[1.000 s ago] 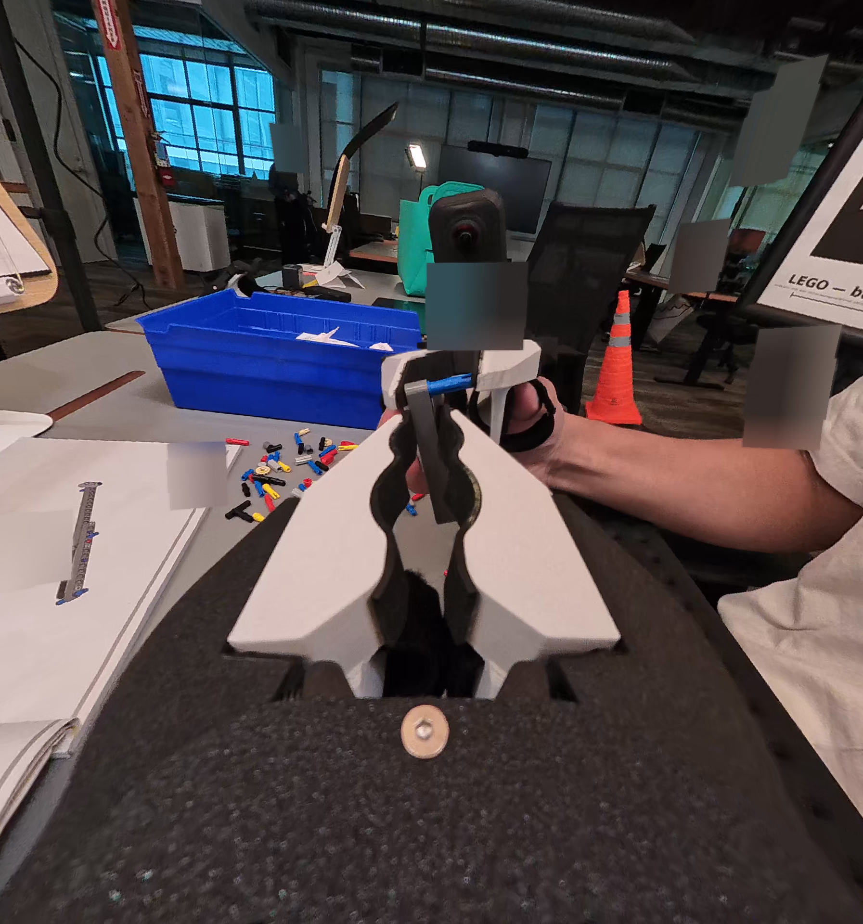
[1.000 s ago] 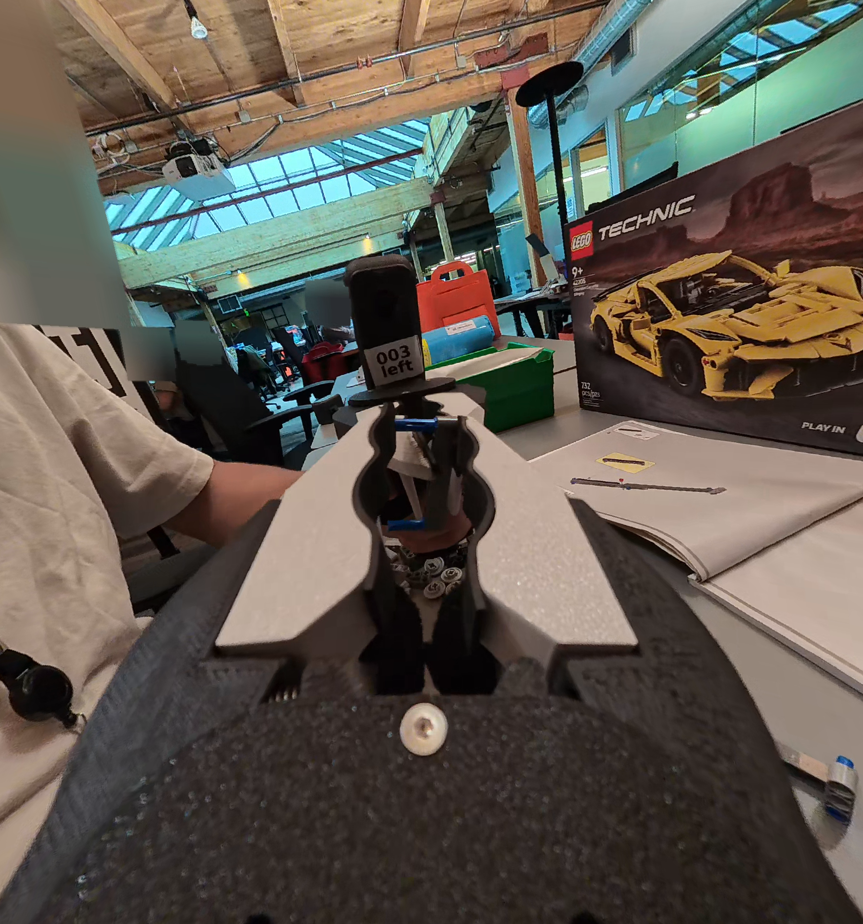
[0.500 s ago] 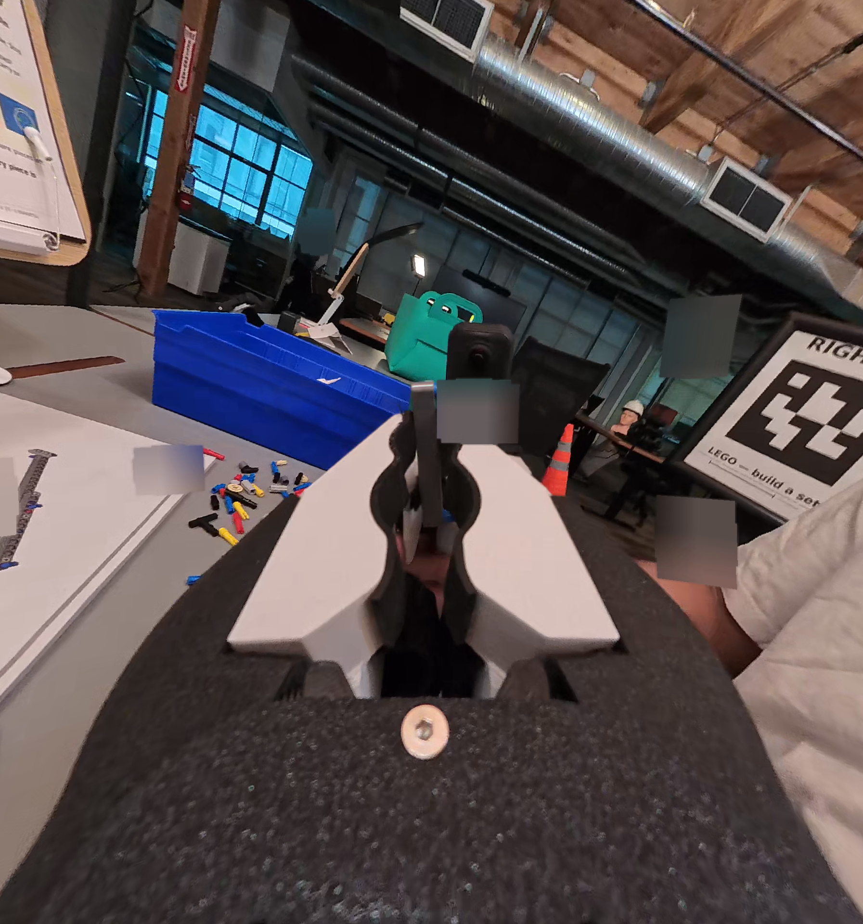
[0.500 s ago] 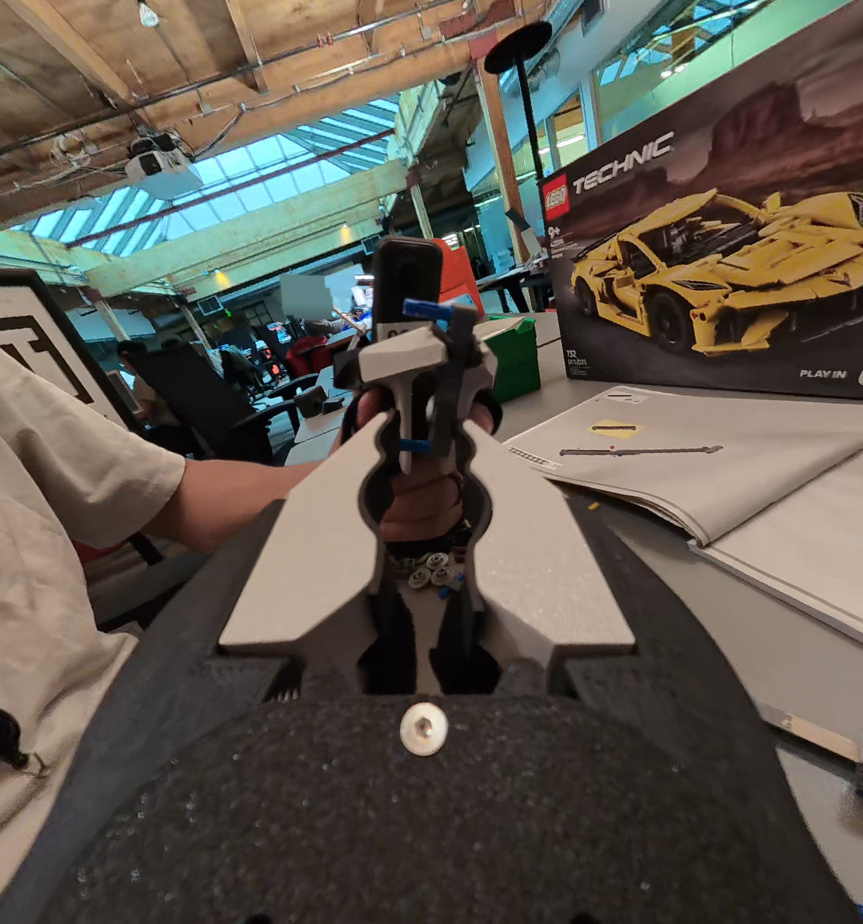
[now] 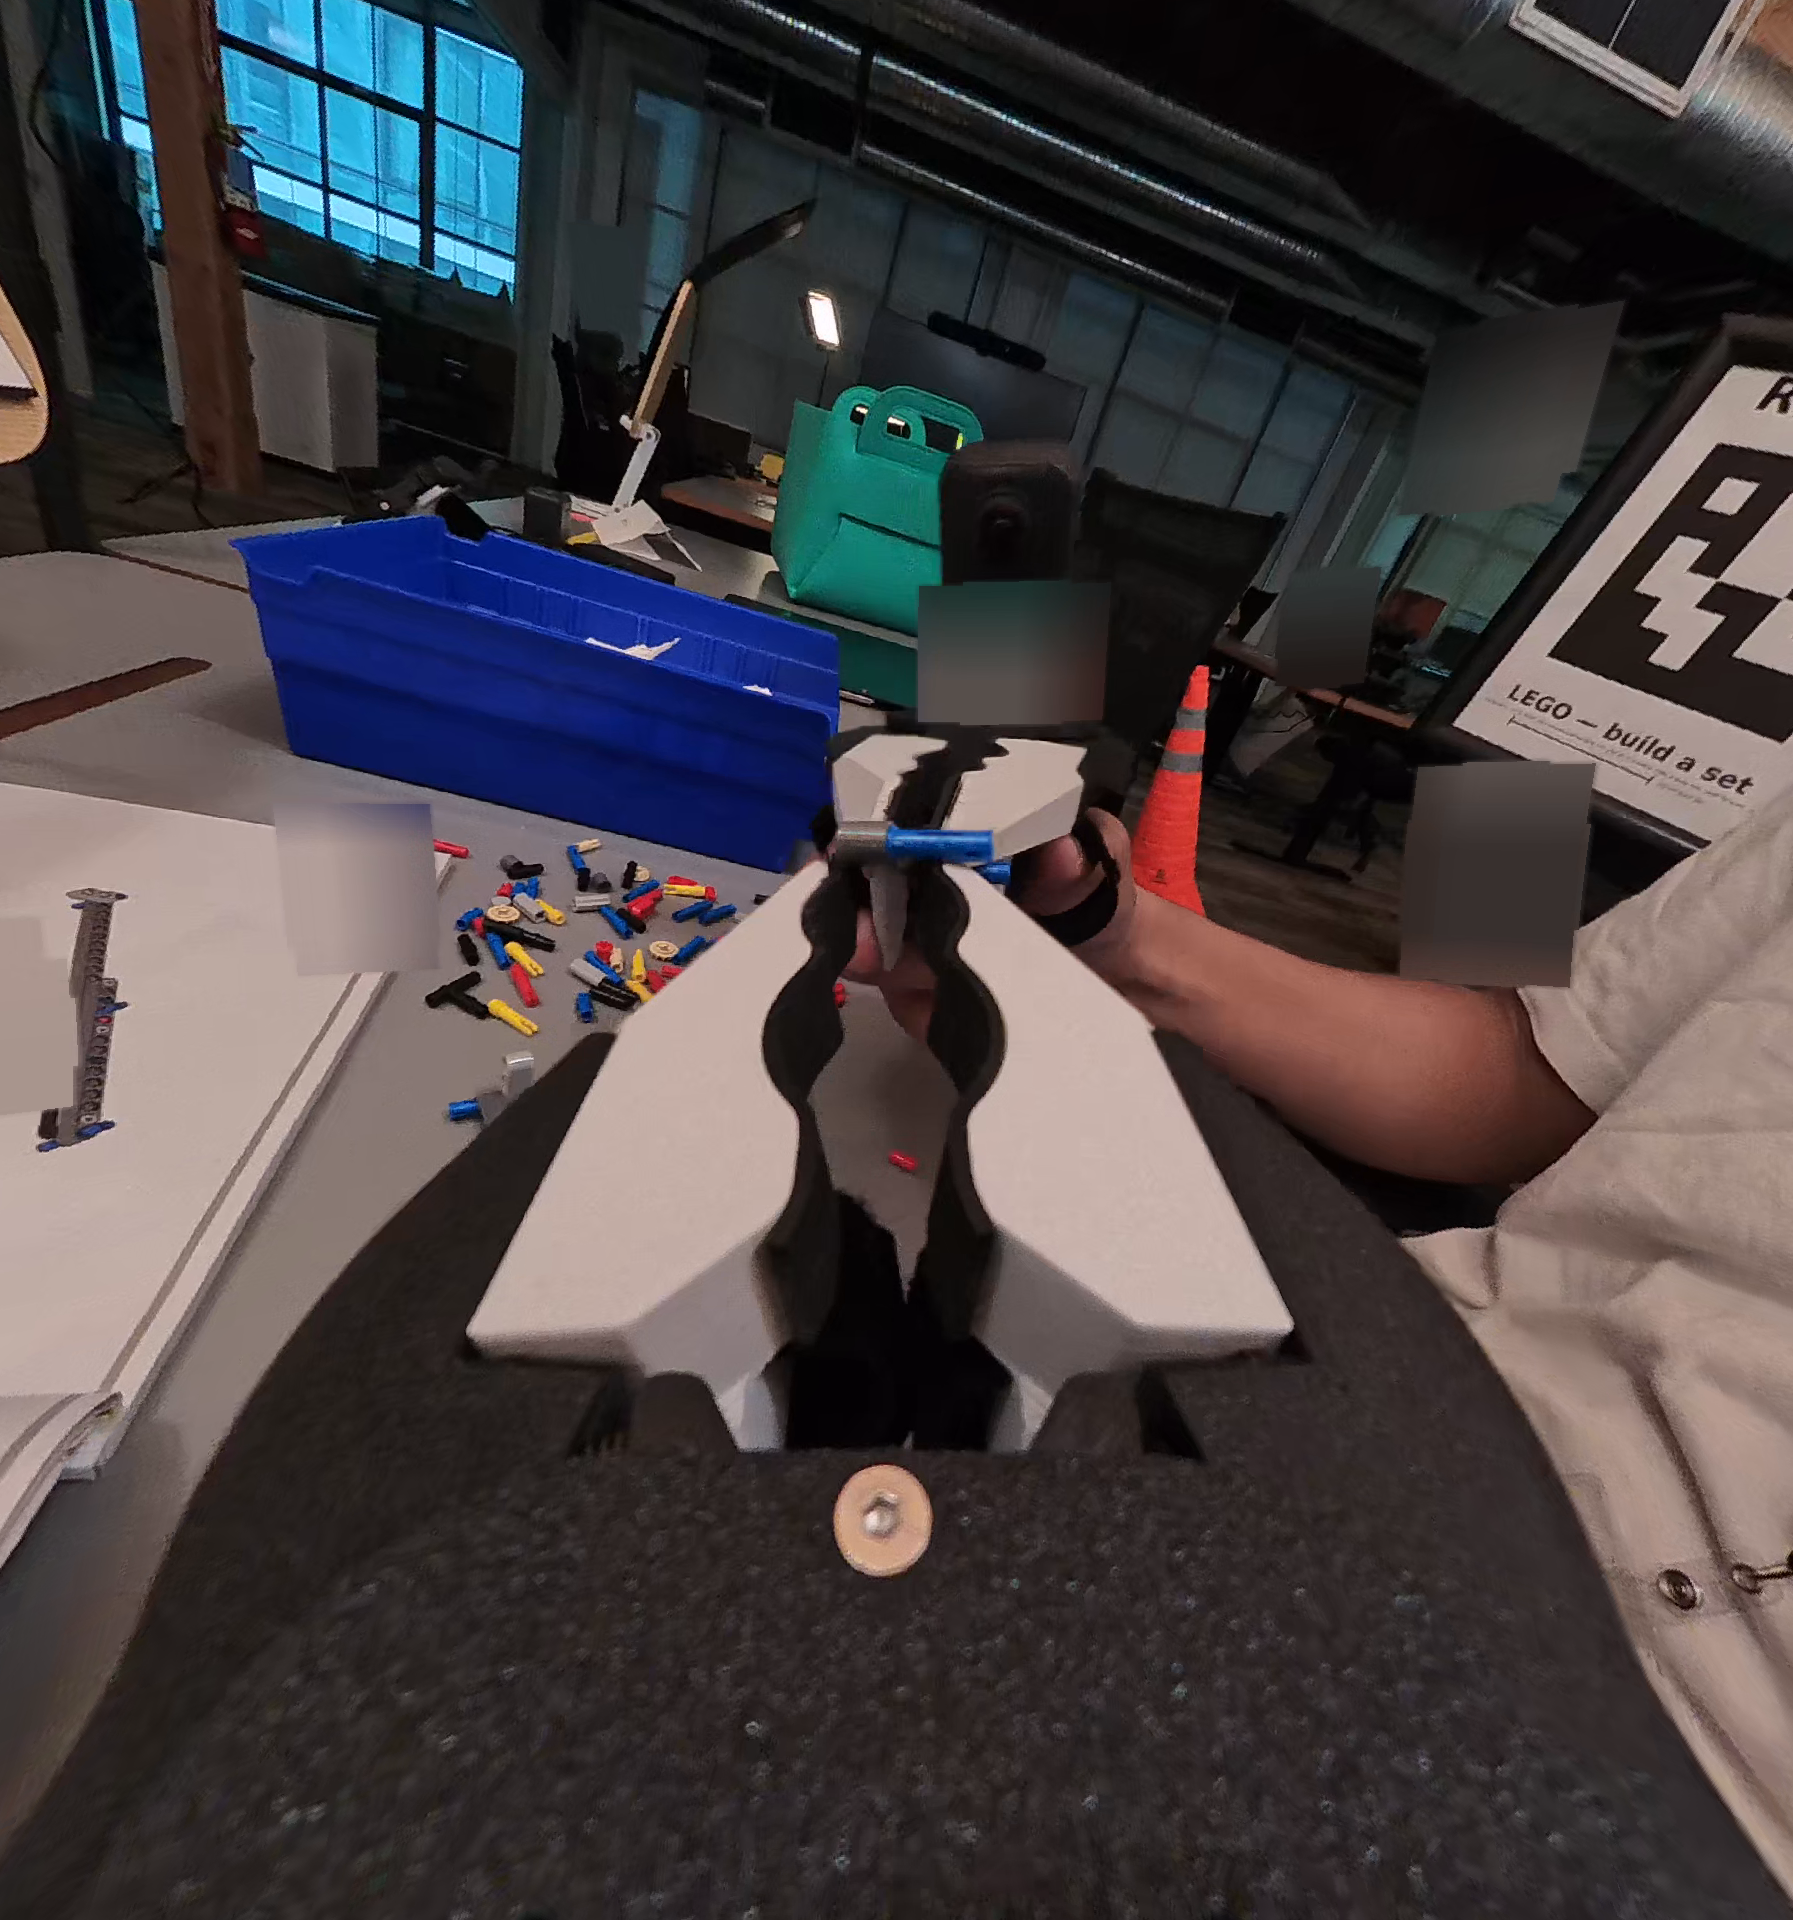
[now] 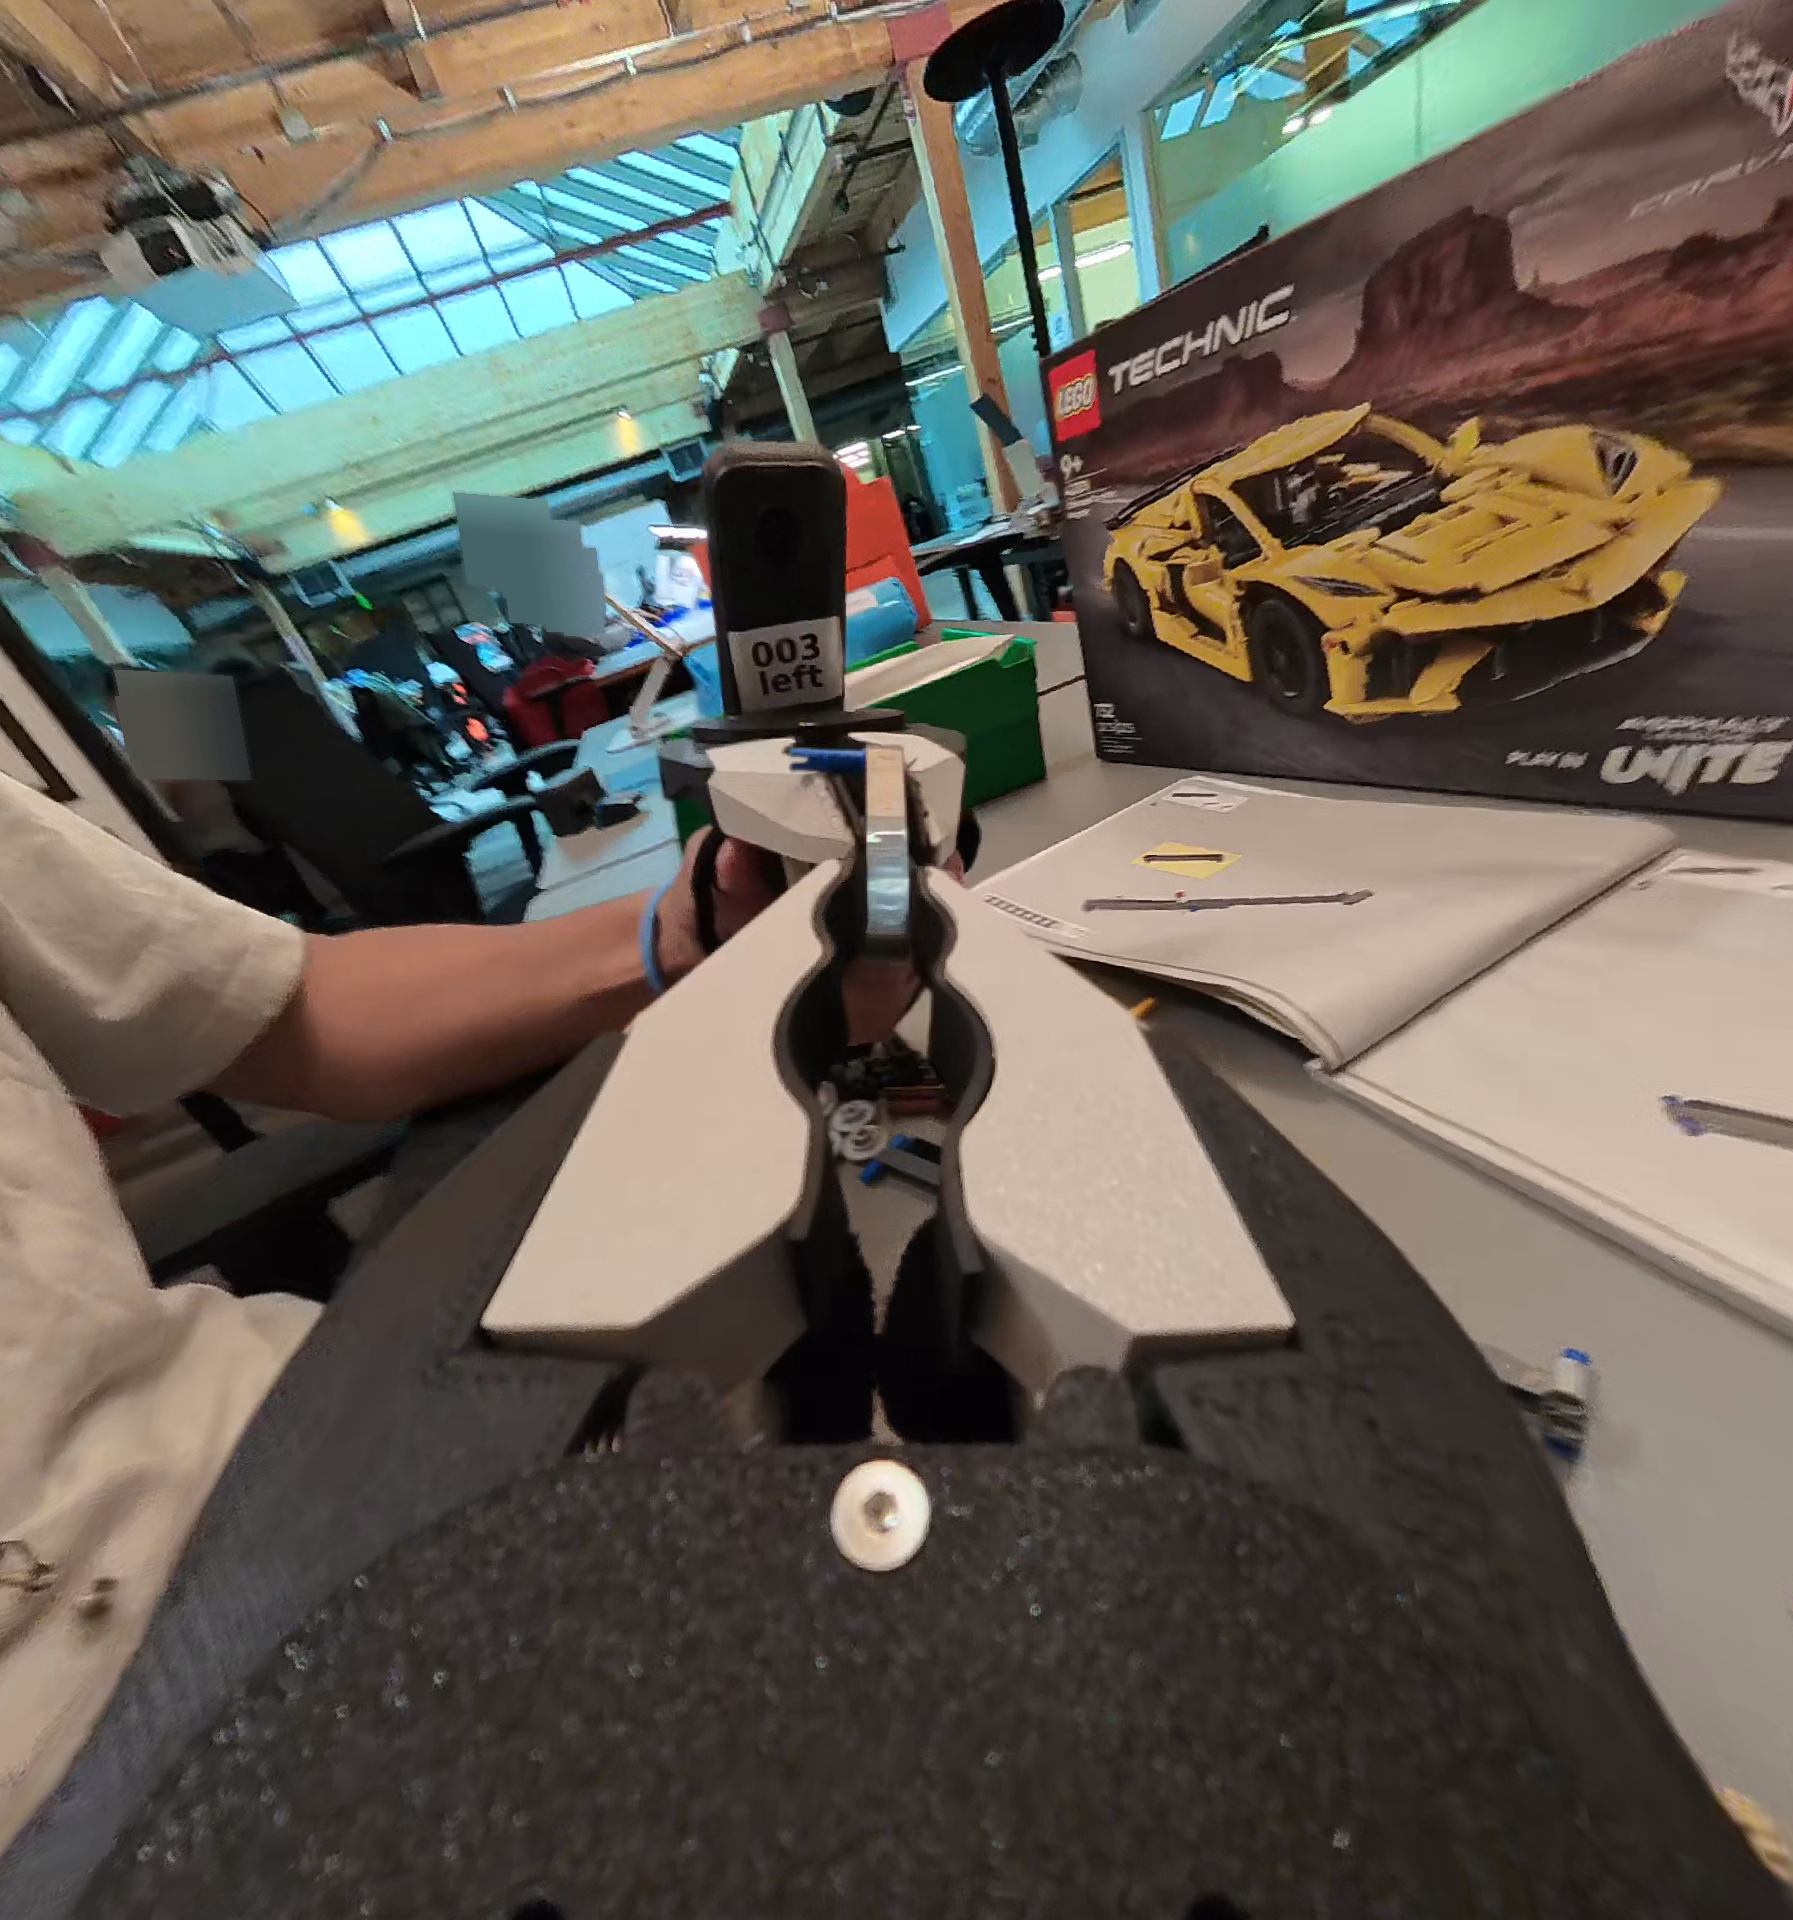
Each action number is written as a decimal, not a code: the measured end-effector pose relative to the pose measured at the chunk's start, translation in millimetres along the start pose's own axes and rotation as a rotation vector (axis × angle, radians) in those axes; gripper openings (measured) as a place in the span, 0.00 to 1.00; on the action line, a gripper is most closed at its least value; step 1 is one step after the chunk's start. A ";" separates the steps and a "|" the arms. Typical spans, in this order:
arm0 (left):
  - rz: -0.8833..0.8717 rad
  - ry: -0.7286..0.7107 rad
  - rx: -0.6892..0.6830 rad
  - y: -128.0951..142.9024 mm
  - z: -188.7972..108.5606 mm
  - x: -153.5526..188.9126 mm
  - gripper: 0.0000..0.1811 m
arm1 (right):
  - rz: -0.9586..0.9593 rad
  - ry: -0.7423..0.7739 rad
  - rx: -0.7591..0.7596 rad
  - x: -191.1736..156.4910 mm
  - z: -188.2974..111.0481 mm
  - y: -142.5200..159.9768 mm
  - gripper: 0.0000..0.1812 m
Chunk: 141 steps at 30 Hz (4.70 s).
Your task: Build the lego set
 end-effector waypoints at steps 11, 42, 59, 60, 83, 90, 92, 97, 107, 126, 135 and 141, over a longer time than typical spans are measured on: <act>-0.102 -0.046 -0.180 2.2 -14.6 -19.2 0.23 | -0.566 0.383 -0.163 -12.0 2.7 2.9 0.04; -0.424 0.024 0.254 4.0 11.7 -7.4 0.03 | -1.080 0.661 -0.145 -38.0 22.3 12.8 0.05; 0.024 -0.269 -0.158 3.6 -1.0 -14.3 0.03 | -0.107 0.290 -0.880 -20.1 -62.6 37.9 0.15; 0.017 -0.262 -0.165 5.6 0.4 -14.8 0.03 | -0.120 0.310 -0.916 -22.4 -65.0 41.3 0.15; 0.047 0.002 -0.425 34.7 23.2 8.9 0.03 | -0.348 -0.077 -0.919 -15.5 -42.4 77.4 0.07; 0.000 0.018 -0.461 41.0 25.8 7.2 0.03 | -0.385 -0.074 -0.902 -16.0 -40.0 79.2 0.02; -0.046 0.036 -0.442 40.0 25.9 6.4 0.03 | -0.437 -0.015 -0.875 -17.9 -37.3 74.4 0.02; -0.157 0.131 -0.284 29.0 19.9 3.8 0.03 | -0.575 0.144 -0.647 -42.0 -24.3 14.1 0.01; -0.059 0.215 -0.145 15.8 14.7 17.3 0.03 | -0.586 0.170 -0.700 -59.8 -9.9 -20.9 0.01; -0.069 -0.168 0.036 -22.8 -59.4 -44.5 0.03 | -0.221 0.313 -0.610 -28.6 -18.9 29.2 0.10; 0.000 -0.438 0.119 -52.4 -128.1 -61.6 0.03 | -0.093 0.254 -0.614 -14.5 9.7 41.6 0.34; -0.008 -0.462 0.127 -48.9 -125.2 -63.6 0.03 | -0.155 0.335 -0.655 -1.1 23.1 45.5 0.15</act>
Point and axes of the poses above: each gripper's, where its closed fingertips meet, z out along the fingers, y out of its underside, x = y × z across the jaws, the point moved 10 cm from there along -z, back along the fingers, and after that the axes turned 6 degrees about -y, right-handed, at the moved point
